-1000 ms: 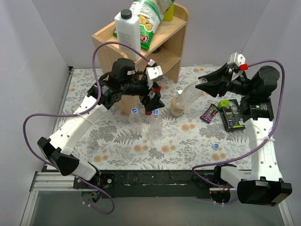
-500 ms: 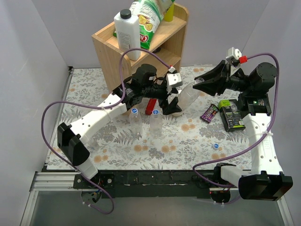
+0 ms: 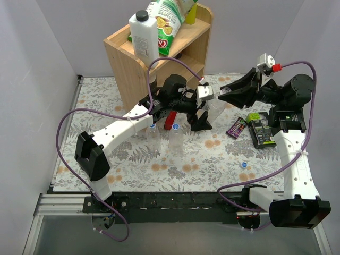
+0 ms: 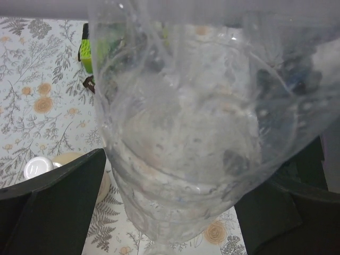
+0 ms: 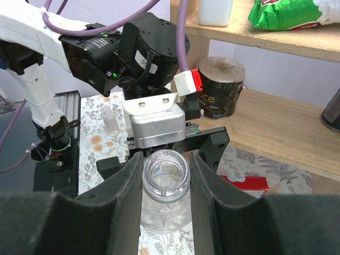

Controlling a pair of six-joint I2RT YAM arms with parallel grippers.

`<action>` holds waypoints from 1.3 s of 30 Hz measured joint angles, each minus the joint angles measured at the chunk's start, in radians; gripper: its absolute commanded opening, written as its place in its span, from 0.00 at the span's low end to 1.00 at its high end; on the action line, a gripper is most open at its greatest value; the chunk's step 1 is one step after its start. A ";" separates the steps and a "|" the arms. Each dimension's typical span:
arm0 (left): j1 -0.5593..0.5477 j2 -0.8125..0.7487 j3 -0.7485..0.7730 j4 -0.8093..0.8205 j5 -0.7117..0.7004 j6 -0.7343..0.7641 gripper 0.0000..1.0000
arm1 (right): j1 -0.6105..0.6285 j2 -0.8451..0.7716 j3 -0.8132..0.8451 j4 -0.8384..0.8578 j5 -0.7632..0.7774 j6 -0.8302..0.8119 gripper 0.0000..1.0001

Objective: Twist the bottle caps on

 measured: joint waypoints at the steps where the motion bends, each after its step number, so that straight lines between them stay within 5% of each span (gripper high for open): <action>1: 0.000 0.000 0.000 0.009 0.006 -0.005 0.91 | 0.000 -0.002 0.000 0.000 0.004 0.002 0.01; 22: 0.019 -0.009 -0.082 0.231 0.113 -0.140 0.69 | 0.000 -0.005 0.000 -0.029 0.069 0.025 0.01; 29: 0.020 -0.007 -0.082 0.252 0.140 -0.159 0.52 | 0.000 -0.005 0.000 -0.037 0.088 0.025 0.01; 30: 0.020 -0.006 -0.082 0.253 0.143 -0.161 0.50 | 0.000 -0.005 0.000 -0.040 0.090 0.024 0.06; 31: 0.020 -0.005 -0.082 0.256 0.145 -0.163 0.49 | 0.000 -0.006 0.000 -0.043 0.092 0.024 0.27; 34: 0.020 0.000 -0.082 0.256 0.148 -0.165 0.46 | -0.001 -0.009 0.007 -0.090 0.099 -0.005 0.62; 39: 0.020 0.001 -0.082 0.249 0.124 -0.146 0.38 | -0.056 0.014 0.174 -0.454 0.160 -0.260 0.77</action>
